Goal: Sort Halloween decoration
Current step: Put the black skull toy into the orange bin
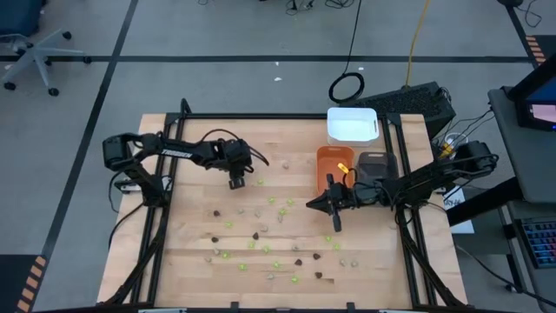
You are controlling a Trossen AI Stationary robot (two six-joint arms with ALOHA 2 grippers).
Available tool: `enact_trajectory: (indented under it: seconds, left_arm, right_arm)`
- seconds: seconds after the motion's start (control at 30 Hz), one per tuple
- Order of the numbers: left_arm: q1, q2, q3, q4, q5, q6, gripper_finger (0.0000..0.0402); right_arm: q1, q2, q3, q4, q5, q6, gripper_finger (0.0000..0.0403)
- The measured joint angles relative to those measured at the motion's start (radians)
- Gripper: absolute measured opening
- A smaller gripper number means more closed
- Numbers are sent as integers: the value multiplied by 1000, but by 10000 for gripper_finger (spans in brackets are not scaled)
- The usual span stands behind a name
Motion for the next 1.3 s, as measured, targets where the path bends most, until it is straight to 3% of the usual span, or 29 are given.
enact_trajectory:
  seconds: [0.57,1.07,1.3]
  left_arm:
    - [-4,3,-2,-3,32,-2,20]
    - [-32,5,-4,19,36,-10,9]
    - [-56,-15,-5,-25,16,-89,9]
  right_arm:
    - [0,0,0,-9,0,-5,0]
    - [0,0,0,-14,0,2,0]
    - [0,0,0,-39,1,10,0]
